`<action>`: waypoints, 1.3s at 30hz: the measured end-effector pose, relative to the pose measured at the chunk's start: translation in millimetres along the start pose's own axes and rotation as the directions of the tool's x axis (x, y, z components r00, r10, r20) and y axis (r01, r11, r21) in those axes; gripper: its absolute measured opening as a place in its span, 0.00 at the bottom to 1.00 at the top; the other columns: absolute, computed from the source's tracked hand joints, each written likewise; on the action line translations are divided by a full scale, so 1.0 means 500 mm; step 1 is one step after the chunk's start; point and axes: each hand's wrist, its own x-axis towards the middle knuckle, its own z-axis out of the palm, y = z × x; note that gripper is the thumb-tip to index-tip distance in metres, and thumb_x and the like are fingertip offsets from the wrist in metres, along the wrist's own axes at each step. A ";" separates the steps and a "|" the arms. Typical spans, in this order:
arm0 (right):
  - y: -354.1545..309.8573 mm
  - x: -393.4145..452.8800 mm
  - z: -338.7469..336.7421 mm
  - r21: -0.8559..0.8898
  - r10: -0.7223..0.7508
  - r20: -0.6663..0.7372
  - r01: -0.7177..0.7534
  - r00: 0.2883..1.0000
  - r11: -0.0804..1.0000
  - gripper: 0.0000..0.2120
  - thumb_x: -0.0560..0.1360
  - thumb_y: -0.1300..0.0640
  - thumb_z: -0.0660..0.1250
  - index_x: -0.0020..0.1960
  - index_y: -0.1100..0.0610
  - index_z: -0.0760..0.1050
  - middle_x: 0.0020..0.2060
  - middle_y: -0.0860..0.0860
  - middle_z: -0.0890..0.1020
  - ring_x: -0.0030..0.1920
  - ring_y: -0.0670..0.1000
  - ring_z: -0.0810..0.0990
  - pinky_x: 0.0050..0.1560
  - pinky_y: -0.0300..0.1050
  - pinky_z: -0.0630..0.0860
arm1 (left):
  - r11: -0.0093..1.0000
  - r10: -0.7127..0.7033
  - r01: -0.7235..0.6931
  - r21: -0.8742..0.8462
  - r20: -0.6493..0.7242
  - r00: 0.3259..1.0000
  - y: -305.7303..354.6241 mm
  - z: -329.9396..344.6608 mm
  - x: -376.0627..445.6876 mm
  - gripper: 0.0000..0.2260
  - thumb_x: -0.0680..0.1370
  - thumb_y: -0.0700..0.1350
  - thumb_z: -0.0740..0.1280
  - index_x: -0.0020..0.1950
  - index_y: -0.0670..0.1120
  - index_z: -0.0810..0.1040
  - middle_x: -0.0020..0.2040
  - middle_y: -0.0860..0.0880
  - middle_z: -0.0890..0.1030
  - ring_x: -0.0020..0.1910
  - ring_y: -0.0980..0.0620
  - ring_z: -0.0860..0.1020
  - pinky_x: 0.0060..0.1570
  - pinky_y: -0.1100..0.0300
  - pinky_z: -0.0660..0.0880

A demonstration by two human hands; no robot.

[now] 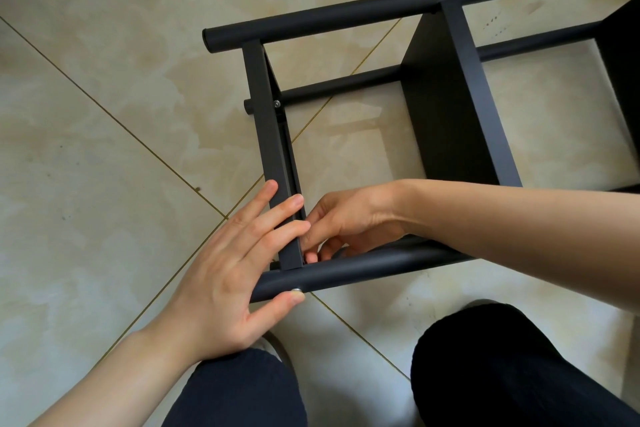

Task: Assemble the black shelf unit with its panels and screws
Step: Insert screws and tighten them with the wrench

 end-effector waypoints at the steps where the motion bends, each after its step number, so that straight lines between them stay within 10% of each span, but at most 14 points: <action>1: -0.002 -0.003 -0.003 0.003 0.005 0.010 -0.005 1.000 1.000 0.10 0.78 0.58 0.68 0.39 0.54 0.83 0.37 0.52 0.81 0.40 0.49 0.77 0.52 0.46 0.74 | 1.000 -0.001 0.001 0.001 -0.001 1.000 0.000 0.000 0.000 0.26 0.77 0.55 0.66 0.73 0.48 0.68 0.79 0.52 0.63 0.81 0.44 0.56 0.76 0.54 0.59; 39: -0.002 0.001 0.003 -0.066 0.040 -0.061 -0.044 0.997 0.997 0.06 0.77 0.57 0.68 0.42 0.55 0.80 0.33 0.48 0.80 0.41 0.49 0.78 0.44 0.42 0.76 | 1.000 0.001 -0.001 0.011 0.005 1.000 -0.003 -0.002 -0.002 0.27 0.78 0.56 0.66 0.74 0.48 0.68 0.79 0.51 0.64 0.81 0.44 0.56 0.76 0.56 0.60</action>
